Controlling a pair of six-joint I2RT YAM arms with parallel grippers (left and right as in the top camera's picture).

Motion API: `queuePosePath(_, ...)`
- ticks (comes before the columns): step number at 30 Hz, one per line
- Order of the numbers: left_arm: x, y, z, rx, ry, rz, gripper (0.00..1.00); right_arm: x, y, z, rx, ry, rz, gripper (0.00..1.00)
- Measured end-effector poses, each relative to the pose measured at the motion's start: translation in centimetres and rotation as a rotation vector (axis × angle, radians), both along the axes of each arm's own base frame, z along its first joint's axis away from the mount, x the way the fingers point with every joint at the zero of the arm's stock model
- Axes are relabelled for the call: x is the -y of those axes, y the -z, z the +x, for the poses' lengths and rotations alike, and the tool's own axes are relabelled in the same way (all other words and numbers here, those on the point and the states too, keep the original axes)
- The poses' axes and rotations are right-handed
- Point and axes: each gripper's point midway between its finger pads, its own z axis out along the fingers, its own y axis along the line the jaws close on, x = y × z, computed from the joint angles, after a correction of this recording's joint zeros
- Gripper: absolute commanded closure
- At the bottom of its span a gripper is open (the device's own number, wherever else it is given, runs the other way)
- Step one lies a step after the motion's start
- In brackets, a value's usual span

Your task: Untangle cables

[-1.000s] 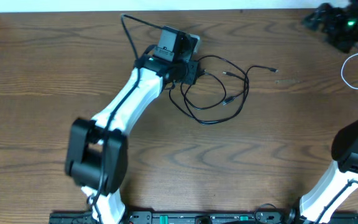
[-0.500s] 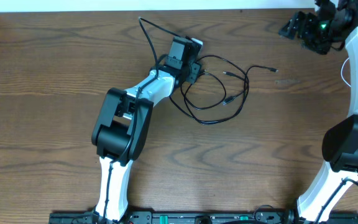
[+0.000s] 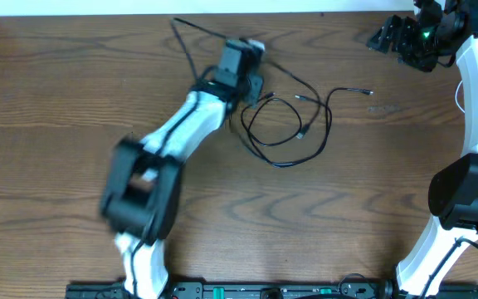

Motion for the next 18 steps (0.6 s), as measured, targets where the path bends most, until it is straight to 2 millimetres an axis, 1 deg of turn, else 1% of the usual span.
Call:
queuePosePath(2, -0.2, -7.5, -1.4, 0.095, -0.013, -0.079, 0.93, 0.0, 0.0, 0.0, 0.001, -0.002, -0.002, 0.15)
queuePosePath(4, -0.5, -15.4, -3.8, 0.207, -0.005, -0.165, 0.93, 0.0, 0.0, 0.0, 0.003, -0.005, -0.004, 0.15)
queuePosePath(6, -0.5, -22.3, -7.0, 0.315, 0.022, -0.245, 0.93, 0.0, 0.0, 0.0, 0.004, -0.008, -0.004, 0.15)
queuePosePath(7, -0.5, -25.3, -8.8, 0.367, 0.044, -0.28, 0.92, 0.0, 0.0, 0.0, 0.005, -0.01, -0.005, 0.15)
queuePosePath(8, -0.5, -27.8, -10.6, 0.413, 0.065, -0.314, 0.93, -0.1, 0.0, 0.0, 0.008, -0.018, -0.002, 0.16)
queuePosePath(10, -0.4, -31.5, -13.7, 0.481, 0.107, -0.373, 0.93, -0.6, -0.2, -0.1, 0.019, -0.053, 0.012, 0.16)
queuePosePath(12, -0.7, -34.2, -15.8, 0.541, 0.129, -0.416, 0.92, -1.3, -0.4, -0.5, 0.027, -0.1, 0.037, 0.14)
queuePosePath(13, -1.1, -35.4, -16.4, 0.573, 0.13, -0.436, 0.93, -1.6, -0.5, -0.7, 0.027, -0.121, 0.051, 0.14)
queuePosePath(18, -2.2, -40.4, -18.4, 0.716, 0.127, -0.543, 0.93, -3.0, -0.6, -2.0, 0.012, -0.203, 0.095, 0.14)
